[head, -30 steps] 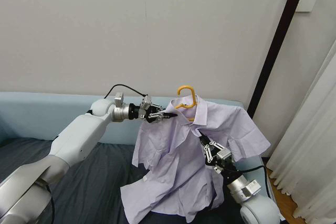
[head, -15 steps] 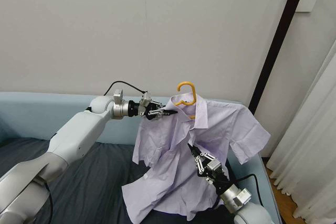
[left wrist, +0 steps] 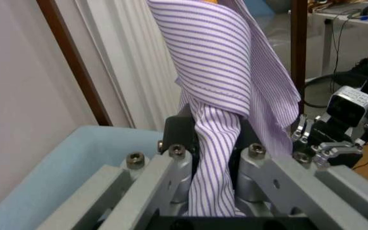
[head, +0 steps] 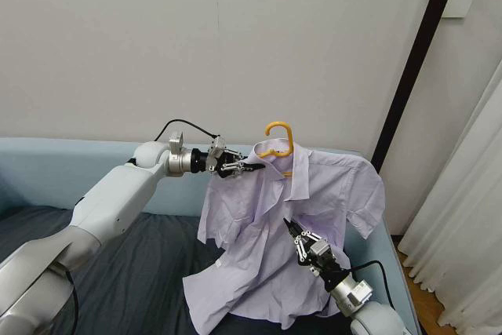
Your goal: Pick up the clothes from the sofa and hang them on the clothes hanger.
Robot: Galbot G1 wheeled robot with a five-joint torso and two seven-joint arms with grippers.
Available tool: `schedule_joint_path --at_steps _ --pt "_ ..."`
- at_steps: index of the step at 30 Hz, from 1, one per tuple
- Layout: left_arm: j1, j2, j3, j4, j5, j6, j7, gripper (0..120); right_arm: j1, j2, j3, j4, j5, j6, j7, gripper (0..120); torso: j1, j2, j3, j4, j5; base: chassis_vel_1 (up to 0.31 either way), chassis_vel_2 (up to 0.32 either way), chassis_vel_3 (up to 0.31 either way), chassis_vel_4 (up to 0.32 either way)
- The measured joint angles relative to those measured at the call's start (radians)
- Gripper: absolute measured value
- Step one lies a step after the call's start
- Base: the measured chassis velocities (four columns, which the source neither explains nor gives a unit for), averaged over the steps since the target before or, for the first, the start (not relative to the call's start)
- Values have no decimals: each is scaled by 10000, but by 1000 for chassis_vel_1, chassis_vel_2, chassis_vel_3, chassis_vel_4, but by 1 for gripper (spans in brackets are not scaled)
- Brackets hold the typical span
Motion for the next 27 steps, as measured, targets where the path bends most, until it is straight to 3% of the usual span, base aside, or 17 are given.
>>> schedule_joint_path --at_steps 3,6,9,13,15,18,19,23,24,27 --pt "-20 46 52 -77 -24 23 13 7 -12 51 -184 -9 -65 6 692 7 0 0 0 1 0 0 0 0 0" --pt "-111 102 153 -74 -27 28 25 7 -121 -2 -306 -68 -193 171 798 18 0 0 0 3 -1 0 0 0 0" --pt "-168 118 208 -39 -27 27 30 7 -203 -73 -374 -80 -277 295 810 22 0 0 0 2 0 0 0 0 0" --pt "-844 91 620 549 28 -115 157 7 -1228 -943 -596 615 -122 1217 362 41 -1 0 0 -3 3 0 0 0 0" --pt "-1084 77 730 711 87 -183 236 7 -1466 -1251 -319 1157 614 1315 -335 48 -1 0 0 -5 5 0 0 0 0" --pt "-1464 74 856 956 487 -393 471 7 -1460 -2041 371 2599 3040 750 -1108 63 -1 1 -1 1 2 0 0 0 0" --pt "-1464 74 856 956 487 -393 471 7 -1460 -2041 371 2599 3040 750 -1108 63 -1 1 -1 1 2 0 0 0 0" --pt "-1690 47 928 1067 887 -670 789 7 -1219 -3375 1544 4015 6536 -962 -1442 79 0 0 0 4 -2 0 0 0 0" --pt "-1690 47 928 1067 887 -670 789 7 -1219 -3375 1544 4015 6536 -962 -1442 79 0 0 0 4 -2 0 0 0 0" --pt "-1920 4 956 1055 1123 -781 1215 7 -952 -4754 2829 3920 8505 -1824 -3094 93 -1 0 0 -2 5 0 0 0 0"
